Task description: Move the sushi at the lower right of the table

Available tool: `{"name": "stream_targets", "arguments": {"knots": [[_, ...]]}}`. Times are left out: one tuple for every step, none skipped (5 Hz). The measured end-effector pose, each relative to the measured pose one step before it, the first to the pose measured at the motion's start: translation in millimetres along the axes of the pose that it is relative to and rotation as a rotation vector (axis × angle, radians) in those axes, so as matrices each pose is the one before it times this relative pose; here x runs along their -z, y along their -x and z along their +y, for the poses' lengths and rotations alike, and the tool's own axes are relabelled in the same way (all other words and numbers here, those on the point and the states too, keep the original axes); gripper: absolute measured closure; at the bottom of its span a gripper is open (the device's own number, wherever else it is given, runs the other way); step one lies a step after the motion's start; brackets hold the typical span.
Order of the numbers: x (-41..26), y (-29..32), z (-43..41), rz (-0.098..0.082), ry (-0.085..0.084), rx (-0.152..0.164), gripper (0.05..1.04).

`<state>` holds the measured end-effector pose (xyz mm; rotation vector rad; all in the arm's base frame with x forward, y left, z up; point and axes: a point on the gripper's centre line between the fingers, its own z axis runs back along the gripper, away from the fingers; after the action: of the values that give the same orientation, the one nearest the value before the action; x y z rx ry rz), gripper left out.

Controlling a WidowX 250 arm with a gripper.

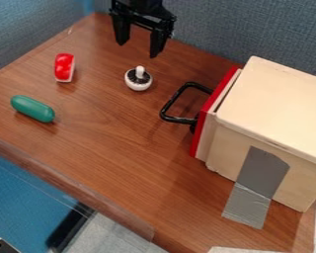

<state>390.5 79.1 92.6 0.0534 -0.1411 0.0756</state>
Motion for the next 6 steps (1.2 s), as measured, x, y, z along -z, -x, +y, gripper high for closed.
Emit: {"name": "stream_targets", "arguments": {"knots": [[12.97,3.76,-0.67,0.0348,0.0065,-0.0049,0.082],[8.53,5.1,25.54,0.0151,0.0052,-0.0874,0.083],[5.42,3.96,40.6,0.0128,-0.0045,-0.1196,0.083],[4.55,-2.45,28.77,0.0044,-0.0058,-0.0964,0.083],[6.95,0.68,28.05,0.0137,-0.0088,-0.0774,0.083],[11.71,-0.95,4.35,0.022,-0.0161,-0.0129,0.083]]}}
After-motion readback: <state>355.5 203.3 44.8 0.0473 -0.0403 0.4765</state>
